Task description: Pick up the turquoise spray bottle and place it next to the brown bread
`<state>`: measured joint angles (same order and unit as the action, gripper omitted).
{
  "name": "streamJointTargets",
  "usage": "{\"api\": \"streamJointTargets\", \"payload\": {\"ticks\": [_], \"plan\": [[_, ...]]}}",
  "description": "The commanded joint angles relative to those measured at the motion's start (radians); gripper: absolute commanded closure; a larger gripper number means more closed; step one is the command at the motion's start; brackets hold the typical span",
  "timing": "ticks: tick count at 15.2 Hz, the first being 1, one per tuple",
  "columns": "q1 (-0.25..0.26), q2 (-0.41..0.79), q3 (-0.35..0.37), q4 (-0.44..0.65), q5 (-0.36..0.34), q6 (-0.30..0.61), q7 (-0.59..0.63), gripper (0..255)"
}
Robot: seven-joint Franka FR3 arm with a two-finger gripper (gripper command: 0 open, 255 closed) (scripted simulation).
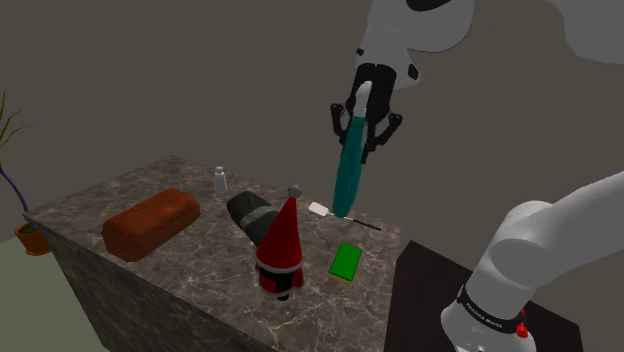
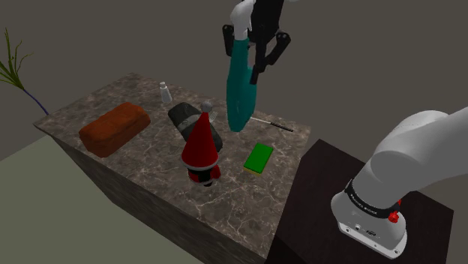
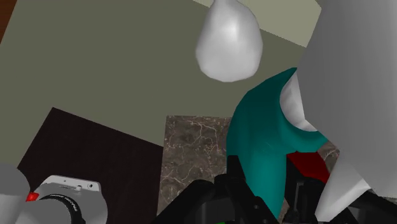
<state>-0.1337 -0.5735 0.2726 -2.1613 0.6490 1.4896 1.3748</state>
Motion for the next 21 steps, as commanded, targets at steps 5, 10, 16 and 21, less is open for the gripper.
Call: {"api": "streamJointTargets", "payload": {"ticks": [5, 10, 16, 21], "plan": [[-0.018, 0.218, 0.061, 0.113, -0.026, 0.119, -0.003, 255], [-0.024, 0.416, 0.104, 0.241, -0.074, 0.201, 0.014, 255], [-0.006, 0.668, 0.134, 0.441, -0.163, 0.265, 0.059, 255], [0.035, 0.890, 0.137, 0.662, -0.250, 0.273, 0.107, 255]]}}
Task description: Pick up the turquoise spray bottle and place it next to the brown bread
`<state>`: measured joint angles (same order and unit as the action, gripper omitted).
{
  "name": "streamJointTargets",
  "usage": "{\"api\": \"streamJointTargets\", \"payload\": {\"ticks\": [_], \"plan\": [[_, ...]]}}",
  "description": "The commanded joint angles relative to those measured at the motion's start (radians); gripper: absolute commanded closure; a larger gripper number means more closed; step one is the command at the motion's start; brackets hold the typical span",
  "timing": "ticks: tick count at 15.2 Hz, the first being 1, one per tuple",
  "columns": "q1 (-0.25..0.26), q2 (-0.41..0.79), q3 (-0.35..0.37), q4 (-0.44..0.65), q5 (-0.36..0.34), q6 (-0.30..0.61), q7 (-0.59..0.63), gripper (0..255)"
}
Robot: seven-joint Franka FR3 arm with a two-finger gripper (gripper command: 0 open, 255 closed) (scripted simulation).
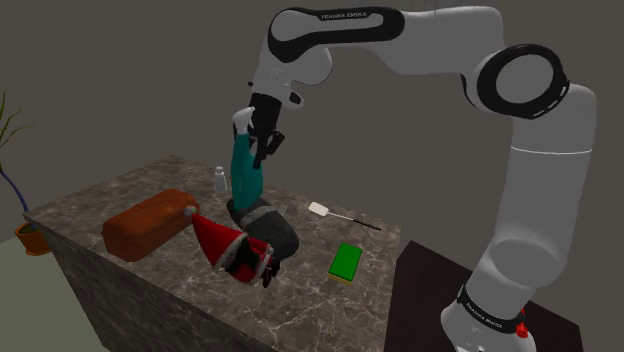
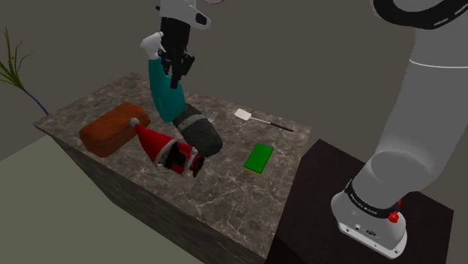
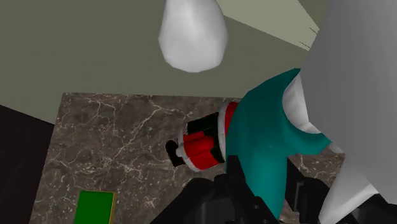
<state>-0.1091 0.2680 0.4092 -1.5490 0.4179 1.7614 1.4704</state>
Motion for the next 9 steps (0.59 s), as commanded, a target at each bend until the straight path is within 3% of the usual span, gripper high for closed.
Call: {"api": "streamJointTargets", "payload": {"ticks": [1, 5, 7, 9], "plan": [[0.022, 0.096, -0.002, 0.102, -0.037, -0.003, 0.021, 255], [0.078, 0.299, -0.015, 0.356, -0.107, -0.049, 0.061, 255], [0.122, 0.442, -0.026, 0.562, -0.148, -0.108, 0.087, 255], [0.119, 0.436, -0.029, 0.526, -0.144, -0.081, 0.075, 255]]}}
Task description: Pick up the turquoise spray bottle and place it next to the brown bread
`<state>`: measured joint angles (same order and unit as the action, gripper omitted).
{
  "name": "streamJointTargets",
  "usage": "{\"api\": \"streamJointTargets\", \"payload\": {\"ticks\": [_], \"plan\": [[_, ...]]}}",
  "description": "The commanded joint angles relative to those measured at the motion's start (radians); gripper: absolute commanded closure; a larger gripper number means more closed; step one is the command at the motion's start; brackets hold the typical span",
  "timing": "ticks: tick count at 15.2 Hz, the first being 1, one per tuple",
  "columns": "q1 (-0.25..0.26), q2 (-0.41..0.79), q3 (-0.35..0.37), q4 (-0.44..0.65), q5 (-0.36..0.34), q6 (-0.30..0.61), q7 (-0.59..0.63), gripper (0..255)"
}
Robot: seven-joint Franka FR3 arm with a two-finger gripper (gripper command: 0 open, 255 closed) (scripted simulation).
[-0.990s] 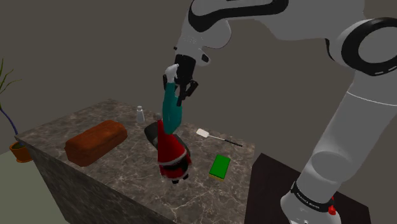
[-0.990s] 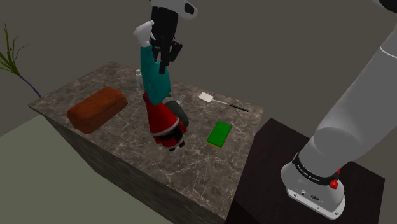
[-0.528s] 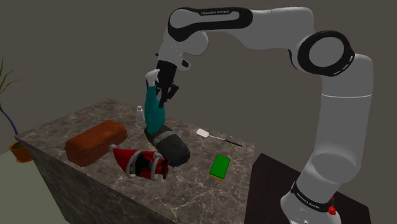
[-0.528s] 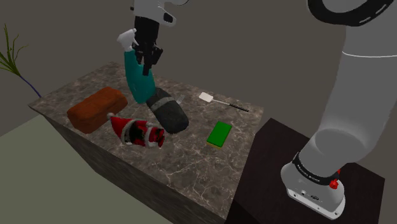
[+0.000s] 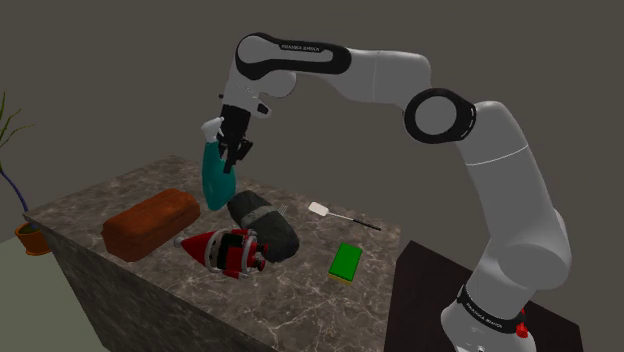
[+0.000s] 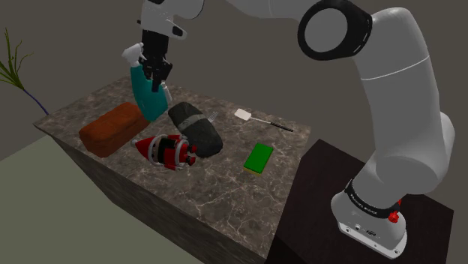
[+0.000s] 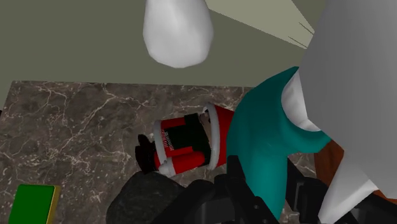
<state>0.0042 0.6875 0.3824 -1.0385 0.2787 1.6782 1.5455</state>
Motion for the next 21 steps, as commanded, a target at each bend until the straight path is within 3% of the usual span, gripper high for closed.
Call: {"api": "streamJointTargets", "payload": {"ticks": [1, 21], "plan": [[0.004, 0.015, -0.002, -0.001, -0.003, 0.016, -0.005, 255], [-0.009, 0.045, -0.011, -0.215, 0.009, 0.239, -0.098, 255]]}}
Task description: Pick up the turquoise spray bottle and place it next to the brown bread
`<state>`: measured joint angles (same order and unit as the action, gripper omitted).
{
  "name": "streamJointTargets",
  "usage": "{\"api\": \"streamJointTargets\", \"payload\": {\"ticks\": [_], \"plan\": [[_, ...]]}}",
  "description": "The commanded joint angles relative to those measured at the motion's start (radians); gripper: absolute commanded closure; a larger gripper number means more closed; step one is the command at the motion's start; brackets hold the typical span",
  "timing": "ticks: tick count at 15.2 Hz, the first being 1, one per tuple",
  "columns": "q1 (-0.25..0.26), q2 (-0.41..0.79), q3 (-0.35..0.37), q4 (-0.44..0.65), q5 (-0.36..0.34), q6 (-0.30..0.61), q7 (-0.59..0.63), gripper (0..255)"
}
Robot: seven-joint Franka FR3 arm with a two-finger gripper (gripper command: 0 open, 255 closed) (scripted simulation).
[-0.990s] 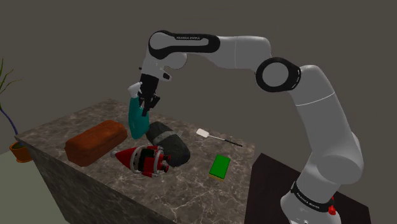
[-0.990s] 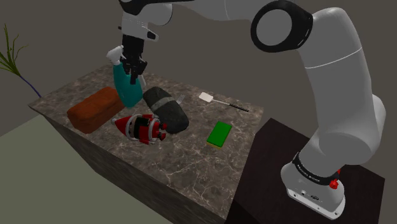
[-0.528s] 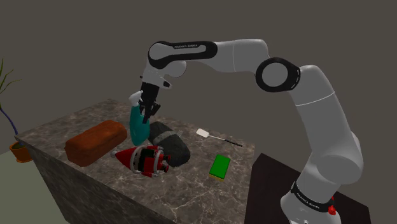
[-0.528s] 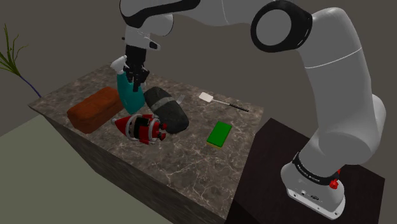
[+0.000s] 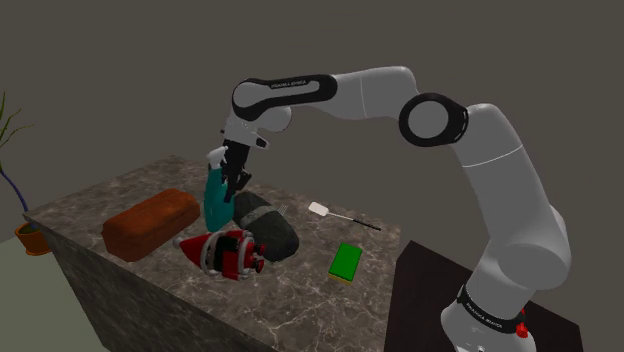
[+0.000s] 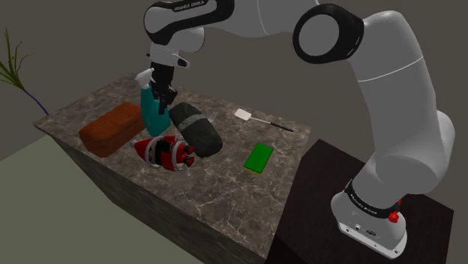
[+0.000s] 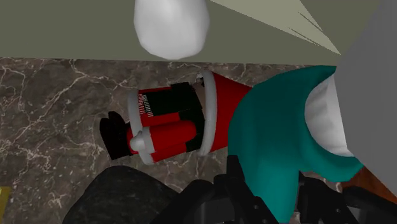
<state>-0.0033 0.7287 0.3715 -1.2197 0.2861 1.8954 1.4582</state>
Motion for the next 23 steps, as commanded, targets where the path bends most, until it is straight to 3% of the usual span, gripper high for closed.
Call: {"api": "streamJointTargets", "payload": {"ticks": [1, 8, 16, 17, 23], "plan": [[-0.001, 0.008, -0.001, -0.040, 0.002, 0.031, -0.015, 255], [0.003, 0.043, -0.008, -0.076, 0.004, 0.095, -0.043, 255], [0.039, 0.034, -0.060, -0.074, 0.044, 0.088, -0.061, 255], [0.042, 0.046, -0.062, -0.057, 0.041, 0.083, -0.058, 0], [0.031, 0.025, -0.061, -0.060, 0.043, 0.062, -0.060, 0]]}}
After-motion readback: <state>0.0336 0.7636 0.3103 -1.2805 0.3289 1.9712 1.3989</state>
